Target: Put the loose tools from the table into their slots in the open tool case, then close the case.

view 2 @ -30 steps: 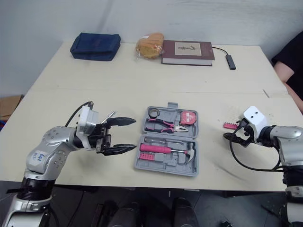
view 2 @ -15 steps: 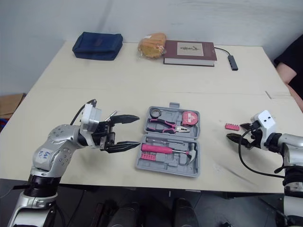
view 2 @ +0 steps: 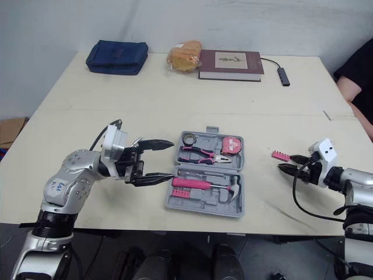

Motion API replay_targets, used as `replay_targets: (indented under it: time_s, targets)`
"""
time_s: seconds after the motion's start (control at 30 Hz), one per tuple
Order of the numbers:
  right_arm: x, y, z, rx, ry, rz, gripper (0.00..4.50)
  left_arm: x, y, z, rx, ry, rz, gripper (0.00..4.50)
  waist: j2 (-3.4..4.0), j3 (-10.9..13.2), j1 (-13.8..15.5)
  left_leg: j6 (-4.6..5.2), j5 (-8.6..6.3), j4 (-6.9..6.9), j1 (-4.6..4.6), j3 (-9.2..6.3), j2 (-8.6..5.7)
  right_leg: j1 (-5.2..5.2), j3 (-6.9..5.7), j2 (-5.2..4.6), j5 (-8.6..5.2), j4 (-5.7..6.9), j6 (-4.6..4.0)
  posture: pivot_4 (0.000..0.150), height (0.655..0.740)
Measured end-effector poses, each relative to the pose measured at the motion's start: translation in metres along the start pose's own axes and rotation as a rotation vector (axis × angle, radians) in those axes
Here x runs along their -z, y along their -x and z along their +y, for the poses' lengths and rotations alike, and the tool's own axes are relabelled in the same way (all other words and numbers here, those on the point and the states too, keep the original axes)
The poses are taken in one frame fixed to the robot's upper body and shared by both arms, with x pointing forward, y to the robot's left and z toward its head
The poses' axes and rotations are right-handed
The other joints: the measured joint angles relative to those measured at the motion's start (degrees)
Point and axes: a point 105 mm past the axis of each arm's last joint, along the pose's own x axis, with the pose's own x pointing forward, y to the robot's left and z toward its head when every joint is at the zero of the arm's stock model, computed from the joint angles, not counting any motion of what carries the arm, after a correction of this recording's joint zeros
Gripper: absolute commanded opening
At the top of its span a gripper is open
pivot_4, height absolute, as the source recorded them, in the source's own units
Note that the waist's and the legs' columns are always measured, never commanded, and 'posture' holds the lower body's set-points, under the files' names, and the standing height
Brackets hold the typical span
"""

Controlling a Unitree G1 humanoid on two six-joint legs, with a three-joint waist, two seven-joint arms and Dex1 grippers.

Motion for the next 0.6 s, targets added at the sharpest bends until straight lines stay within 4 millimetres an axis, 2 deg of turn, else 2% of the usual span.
replay_targets:
  time_s: [0.27,0.4,0.6]
  targets:
    - [-0.001,-0.002,0.022,-0.091,0.049,-0.007,3.13,0.002,0.000,0.000,-0.011,0.012,0.004,4.50,0.00,0.0,0.1,-0.02,-0.01,0.00,0.00,-0.02,0.02,0.00,0.03,0.00,0.00,0.01,0.00,0.150,0.7400]
    - [-0.001,-0.004,0.022,-0.061,0.052,-0.008,3.13,0.002,0.000,0.000,-0.013,0.016,0.005,4.50,0.00,0.0,0.1,-0.02,-0.01,0.00,0.01,-0.02,0.02,0.00,0.06,0.00,0.00,0.01,0.00,0.150,0.7400]
    - [-0.003,-0.004,0.012,0.045,0.079,0.005,3.13,0.003,0.001,0.001,-0.019,0.018,0.006,4.50,0.00,0.0,0.1,-0.02,-0.01,0.00,0.01,-0.02,0.00,0.00,0.06,-0.03,0.00,-0.01,0.00,0.150,0.7400]
